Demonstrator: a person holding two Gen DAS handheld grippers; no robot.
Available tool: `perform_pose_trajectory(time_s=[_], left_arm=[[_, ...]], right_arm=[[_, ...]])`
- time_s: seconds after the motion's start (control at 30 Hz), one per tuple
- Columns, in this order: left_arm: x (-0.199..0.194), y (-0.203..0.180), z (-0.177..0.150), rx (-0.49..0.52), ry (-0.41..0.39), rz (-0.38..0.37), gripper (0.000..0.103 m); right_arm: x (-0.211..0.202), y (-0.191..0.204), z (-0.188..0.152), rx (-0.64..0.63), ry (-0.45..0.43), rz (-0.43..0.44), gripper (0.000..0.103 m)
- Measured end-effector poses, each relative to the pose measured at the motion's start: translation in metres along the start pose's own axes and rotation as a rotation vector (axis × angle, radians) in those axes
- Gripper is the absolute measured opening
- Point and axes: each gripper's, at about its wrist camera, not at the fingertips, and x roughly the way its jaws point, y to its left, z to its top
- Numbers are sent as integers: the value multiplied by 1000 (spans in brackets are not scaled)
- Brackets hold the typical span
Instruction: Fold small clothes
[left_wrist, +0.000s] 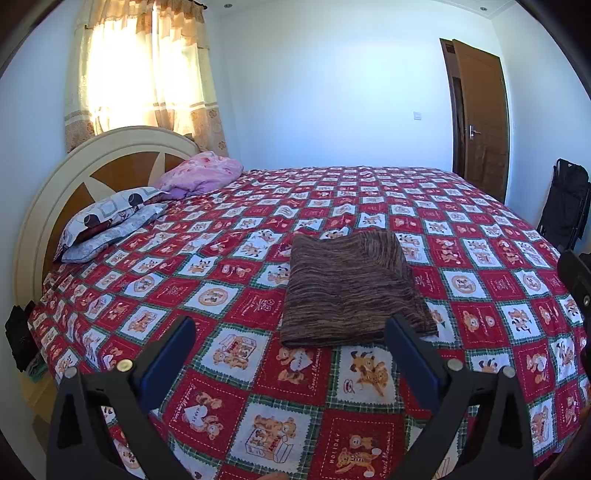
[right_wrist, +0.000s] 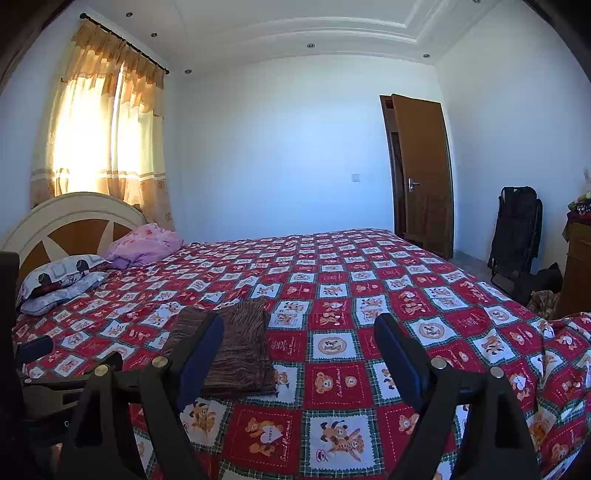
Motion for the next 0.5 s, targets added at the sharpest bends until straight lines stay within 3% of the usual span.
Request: perform_pose_trajectory(time_s=[0.5], left_arm=[[5, 0, 1, 4, 10, 21, 103]], right_arm=[[1, -1, -3, 6, 2, -2, 84]])
